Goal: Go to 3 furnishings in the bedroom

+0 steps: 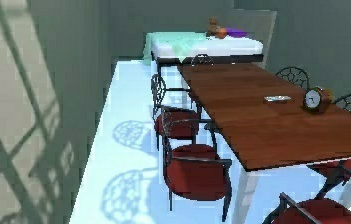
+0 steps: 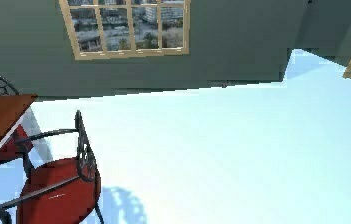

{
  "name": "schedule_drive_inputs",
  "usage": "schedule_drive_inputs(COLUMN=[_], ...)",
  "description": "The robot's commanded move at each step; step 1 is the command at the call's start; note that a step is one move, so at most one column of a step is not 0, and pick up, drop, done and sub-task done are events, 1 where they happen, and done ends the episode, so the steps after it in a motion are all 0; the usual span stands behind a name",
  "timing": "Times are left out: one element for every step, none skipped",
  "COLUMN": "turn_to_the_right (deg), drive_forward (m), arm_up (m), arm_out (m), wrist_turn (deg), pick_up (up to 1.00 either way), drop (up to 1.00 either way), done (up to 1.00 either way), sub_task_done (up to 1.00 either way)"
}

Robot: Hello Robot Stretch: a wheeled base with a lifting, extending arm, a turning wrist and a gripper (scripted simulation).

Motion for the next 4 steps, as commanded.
schedule_drive_inputs(turn_to_the_right=[21.0,0.0,27.0,0.0], drive_forward=[0.0,0.0,0.0,0.0], arm_up=[0.0,0.0,0.0,0.0], arm_out=[0.0,0.0,0.0,0.0], wrist_turn=[0.0,0.0,0.0,0.0], pick_up=[0.0,0.0,0.0,0.0], drop=[0.0,0.0,0.0,0.0], done=[0.0,0.0,0.0,0.0], sub_task_done=[0.0,1.0,0.0,1.0])
